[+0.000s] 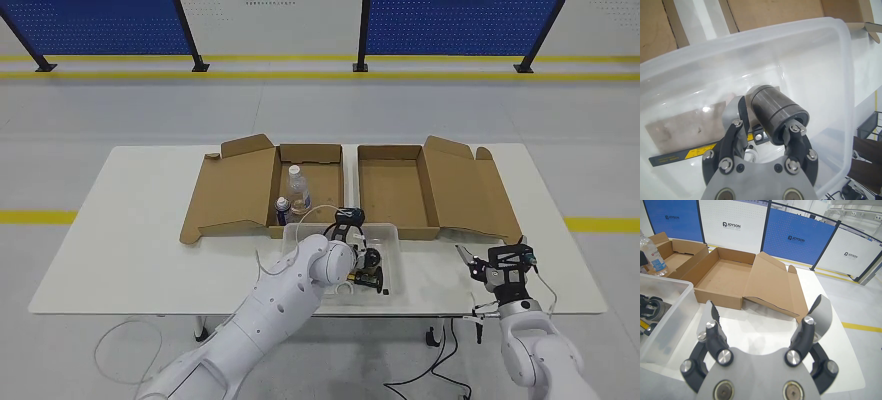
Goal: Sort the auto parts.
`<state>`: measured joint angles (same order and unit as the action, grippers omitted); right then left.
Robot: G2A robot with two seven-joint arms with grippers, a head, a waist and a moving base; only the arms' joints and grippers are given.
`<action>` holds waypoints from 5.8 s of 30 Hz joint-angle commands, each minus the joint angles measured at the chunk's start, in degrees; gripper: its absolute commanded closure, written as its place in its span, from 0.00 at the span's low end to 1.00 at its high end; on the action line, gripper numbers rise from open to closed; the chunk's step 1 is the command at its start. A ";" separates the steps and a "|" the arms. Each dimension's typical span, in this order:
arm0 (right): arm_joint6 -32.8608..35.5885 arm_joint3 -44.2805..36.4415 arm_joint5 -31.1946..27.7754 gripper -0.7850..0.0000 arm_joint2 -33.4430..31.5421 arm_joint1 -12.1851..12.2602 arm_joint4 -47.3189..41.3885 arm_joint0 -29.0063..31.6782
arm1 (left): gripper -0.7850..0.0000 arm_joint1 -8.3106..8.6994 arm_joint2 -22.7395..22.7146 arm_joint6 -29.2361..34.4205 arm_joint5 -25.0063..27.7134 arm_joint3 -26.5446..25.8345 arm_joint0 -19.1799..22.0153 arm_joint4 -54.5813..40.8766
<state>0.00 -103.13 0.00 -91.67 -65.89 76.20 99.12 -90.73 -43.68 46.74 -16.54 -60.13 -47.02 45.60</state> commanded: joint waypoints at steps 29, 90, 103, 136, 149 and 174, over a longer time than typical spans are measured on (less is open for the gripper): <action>0.00 0.00 0.00 0.00 0.00 0.00 0.00 0.00 | 1.00 3.83 -8.51 3.70 4.89 -24.85 -12.01 4.05; 0.00 0.00 0.00 0.00 0.00 0.00 0.00 0.00 | 1.00 3.84 -11.12 -2.43 0.16 -5.79 3.91 13.13; 0.00 0.00 0.00 0.00 0.00 0.00 0.00 0.00 | 1.00 -0.06 -5.54 -3.39 -0.02 11.97 12.32 10.38; 0.00 0.00 0.00 0.00 0.00 0.00 0.00 0.00 | 0.67 -6.28 -2.59 -9.82 1.69 31.05 20.38 6.69; 0.00 0.00 0.00 0.00 0.00 0.00 0.00 0.00 | 0.00 -4.72 -4.25 -12.81 -1.41 18.20 16.14 12.61; 0.00 0.00 0.00 0.00 0.00 0.00 0.00 0.00 | 0.00 5.94 -21.99 -12.77 0.01 -43.17 -26.25 49.52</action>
<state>0.00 -103.13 0.00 -91.67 -65.89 76.20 99.12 -85.06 -64.64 35.13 -16.95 -101.82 -71.33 94.01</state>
